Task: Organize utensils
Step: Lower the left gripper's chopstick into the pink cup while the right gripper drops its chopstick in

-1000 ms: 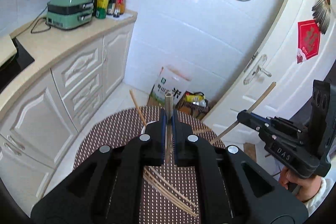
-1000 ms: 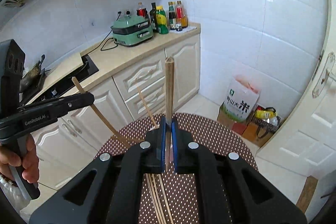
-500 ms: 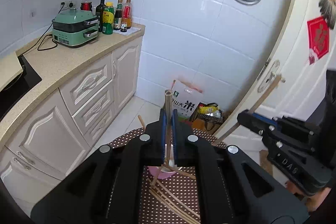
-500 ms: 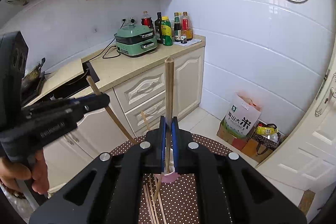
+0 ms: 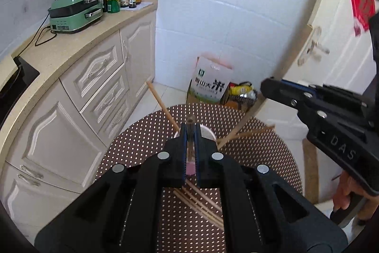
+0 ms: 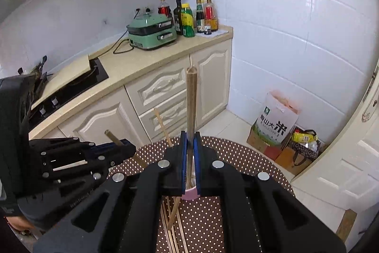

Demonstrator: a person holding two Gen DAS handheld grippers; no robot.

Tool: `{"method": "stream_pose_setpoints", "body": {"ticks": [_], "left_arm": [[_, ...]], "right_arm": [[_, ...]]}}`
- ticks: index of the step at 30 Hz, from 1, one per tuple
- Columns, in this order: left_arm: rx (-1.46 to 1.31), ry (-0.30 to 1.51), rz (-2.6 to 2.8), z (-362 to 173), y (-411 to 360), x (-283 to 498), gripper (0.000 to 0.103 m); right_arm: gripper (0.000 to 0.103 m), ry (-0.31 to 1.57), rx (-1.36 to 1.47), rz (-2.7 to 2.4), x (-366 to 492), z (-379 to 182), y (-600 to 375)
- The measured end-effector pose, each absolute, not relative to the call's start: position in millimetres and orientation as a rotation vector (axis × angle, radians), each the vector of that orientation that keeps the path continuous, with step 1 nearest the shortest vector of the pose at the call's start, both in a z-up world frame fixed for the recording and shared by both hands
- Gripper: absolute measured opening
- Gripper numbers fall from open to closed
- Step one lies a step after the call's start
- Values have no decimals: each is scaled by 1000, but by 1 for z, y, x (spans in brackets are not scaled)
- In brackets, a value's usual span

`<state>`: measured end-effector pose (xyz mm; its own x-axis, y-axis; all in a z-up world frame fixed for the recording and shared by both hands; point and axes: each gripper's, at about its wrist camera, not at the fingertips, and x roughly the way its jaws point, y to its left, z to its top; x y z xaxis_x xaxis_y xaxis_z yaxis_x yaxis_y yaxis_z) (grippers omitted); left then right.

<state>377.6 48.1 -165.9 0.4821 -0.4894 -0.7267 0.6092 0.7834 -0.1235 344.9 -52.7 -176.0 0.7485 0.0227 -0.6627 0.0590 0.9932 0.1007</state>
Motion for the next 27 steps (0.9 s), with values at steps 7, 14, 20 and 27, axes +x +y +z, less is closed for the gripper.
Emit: {"method": "stream_pose_setpoints", "body": {"ticks": [7, 14, 20, 27], "left_arm": [[181, 866, -678, -179, 47, 371, 6], [182, 877, -676, -180, 48, 371, 6], [156, 896, -677, -181, 50, 371, 6], [57, 925, -698, -175, 63, 375, 8]], "right_arm": [[4, 766, 140, -26, 344, -191, -52], [4, 795, 149, -30, 343, -201, -51], [4, 823, 171, -34, 342, -211, -52], [4, 860, 202, -39, 339, -224, -56]]}}
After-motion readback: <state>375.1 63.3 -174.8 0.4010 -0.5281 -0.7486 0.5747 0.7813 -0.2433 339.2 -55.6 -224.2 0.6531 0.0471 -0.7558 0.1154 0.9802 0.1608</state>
